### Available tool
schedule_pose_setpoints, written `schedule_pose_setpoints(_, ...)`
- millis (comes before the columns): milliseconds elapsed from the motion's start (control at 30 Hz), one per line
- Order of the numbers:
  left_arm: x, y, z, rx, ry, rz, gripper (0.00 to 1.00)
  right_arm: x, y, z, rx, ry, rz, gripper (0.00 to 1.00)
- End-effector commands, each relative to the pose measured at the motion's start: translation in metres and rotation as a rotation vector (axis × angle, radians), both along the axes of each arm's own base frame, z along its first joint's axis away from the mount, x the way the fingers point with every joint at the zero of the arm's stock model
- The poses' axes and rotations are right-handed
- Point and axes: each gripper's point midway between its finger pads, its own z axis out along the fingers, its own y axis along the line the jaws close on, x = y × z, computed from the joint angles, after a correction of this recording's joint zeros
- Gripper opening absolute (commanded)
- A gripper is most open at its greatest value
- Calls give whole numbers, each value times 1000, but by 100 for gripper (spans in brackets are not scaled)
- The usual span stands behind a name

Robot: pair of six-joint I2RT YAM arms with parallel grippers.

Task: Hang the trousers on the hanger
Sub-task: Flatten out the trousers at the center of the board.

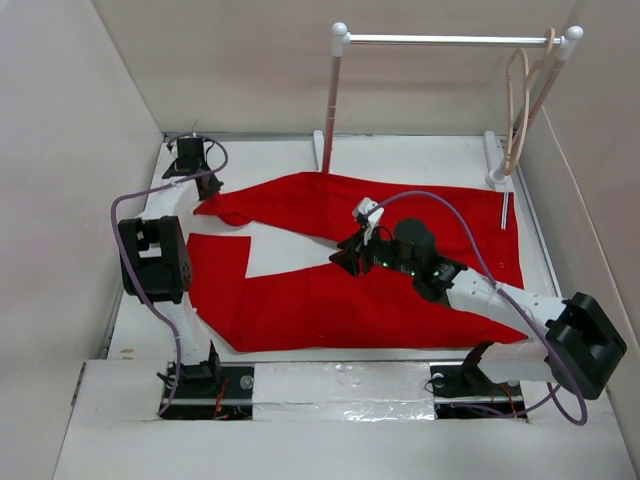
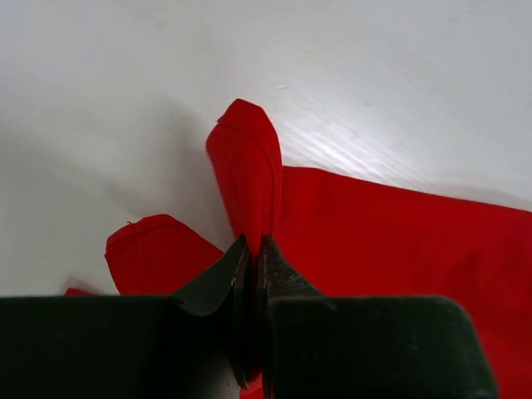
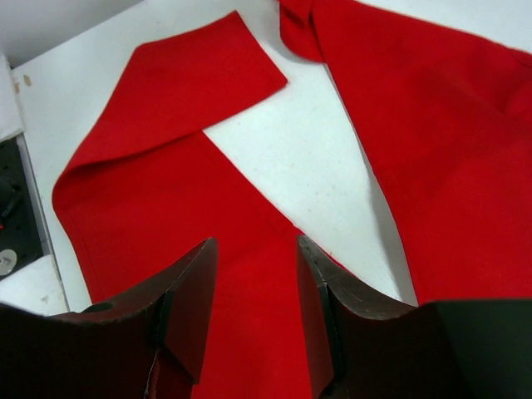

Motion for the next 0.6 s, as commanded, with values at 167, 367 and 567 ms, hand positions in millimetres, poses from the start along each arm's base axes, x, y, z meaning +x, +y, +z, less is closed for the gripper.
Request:
schedule_pose_setpoints(167, 7, -119, 145, -69, -364, -708, 0, 1, -6, 2, -2, -26, -16, 48)
schedule_pose_setpoints(367, -57, -98, 145, -50, -391, -745, 0, -6, -21, 2, -5, -25, -41, 48)
schedule_pose_setpoints(567, -104, -32, 81, 217, -178, -419, 0, -16, -39, -3, -34, -21, -60, 48)
